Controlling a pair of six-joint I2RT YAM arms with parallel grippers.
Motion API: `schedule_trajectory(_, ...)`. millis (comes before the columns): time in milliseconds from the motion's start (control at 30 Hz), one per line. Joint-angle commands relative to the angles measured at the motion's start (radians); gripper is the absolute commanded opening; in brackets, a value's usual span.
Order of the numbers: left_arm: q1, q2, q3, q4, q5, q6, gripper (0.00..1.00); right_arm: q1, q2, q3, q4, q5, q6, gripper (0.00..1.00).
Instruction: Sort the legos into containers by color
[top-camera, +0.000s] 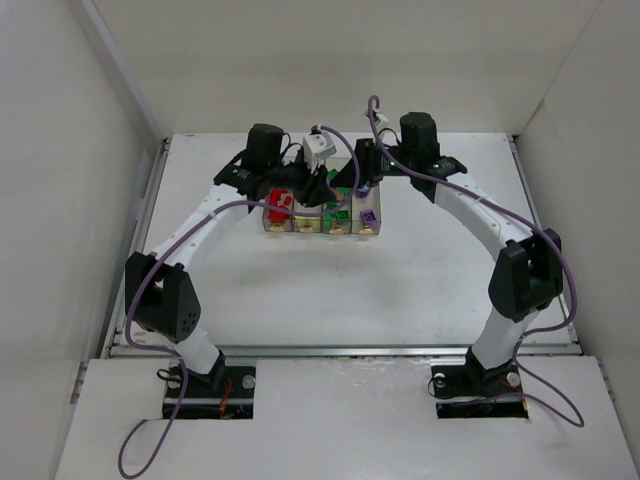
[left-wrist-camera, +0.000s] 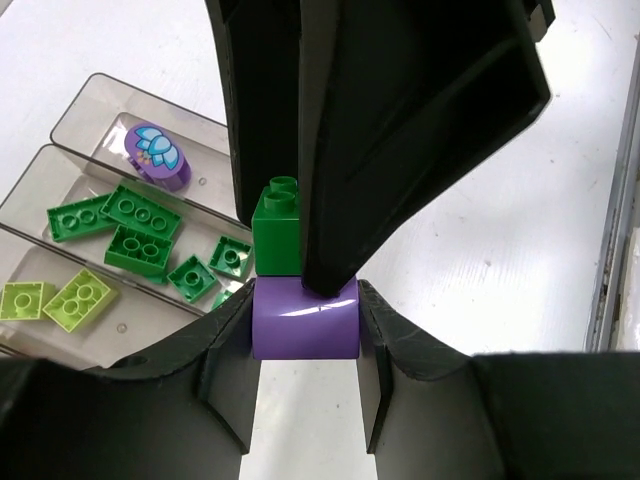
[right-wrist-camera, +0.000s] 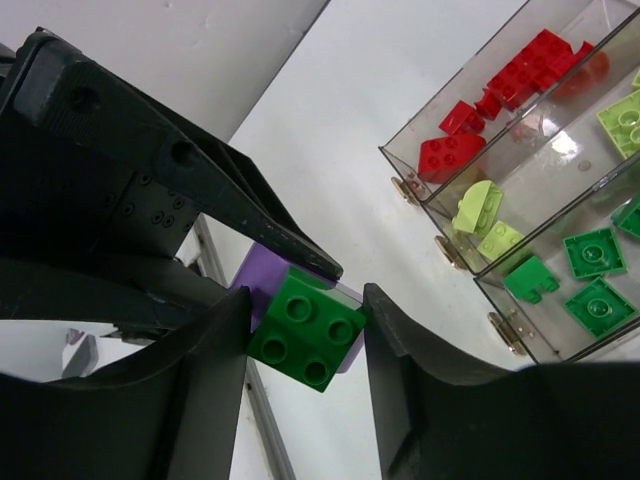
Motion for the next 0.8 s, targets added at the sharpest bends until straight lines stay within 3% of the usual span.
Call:
schedule_trajectory(0, 0.000, -0.053, 0.014, 0.043, -0.016, -0.003, 0.00, 0.005, 0.005, -0.006, 0.029, -0.071, -0.003, 0.39)
schedule_trajectory(33, 0.000, -0.053, 0.005, 0.052, -0.016, -0.003, 0.00, 0.005, 0.005, -0.006, 0.029, -0.071, -0.003, 0.34)
schedule_trajectory(67, 0.000, -0.053, 0.004, 0.052, -0.016, -0.003, 0.00, 0.005, 0.005, -0.006, 0.029, -0.071, -0.003, 0.18)
schedule_trajectory(100, 0.000, -0.053, 0.004, 0.052, -0.016, -0.003, 0.00, 0.005, 0.005, -0.006, 0.029, -0.071, -0.003, 0.10)
schedule_trajectory(167, 0.000, -0.053, -0.005, 0.052, -0.036, -0.003, 0.00, -0.004, 0.005, -0.006, 0.029, -0.071, 0.008, 0.00)
schedule_trajectory(300, 0.000, -0.053, -0.029, 0.028, -0.071, 0.023, 0.00, -0.029, -0.006, -0.006, 0.029, 0.014, 0.038, 0.00)
schedule_trajectory(500, 0.000, -0.062, -0.101, -0.034, -0.137, 0.096, 0.00, -0.085, -0.004, 0.003, 0.038, 0.260, 0.126, 0.00)
schedule_trajectory(767, 0.044, -0.062, -0.123, -0.046, -0.157, 0.083, 0.00, -0.085, 0.123, 0.090, 0.047, 0.300, 0.157, 0.00)
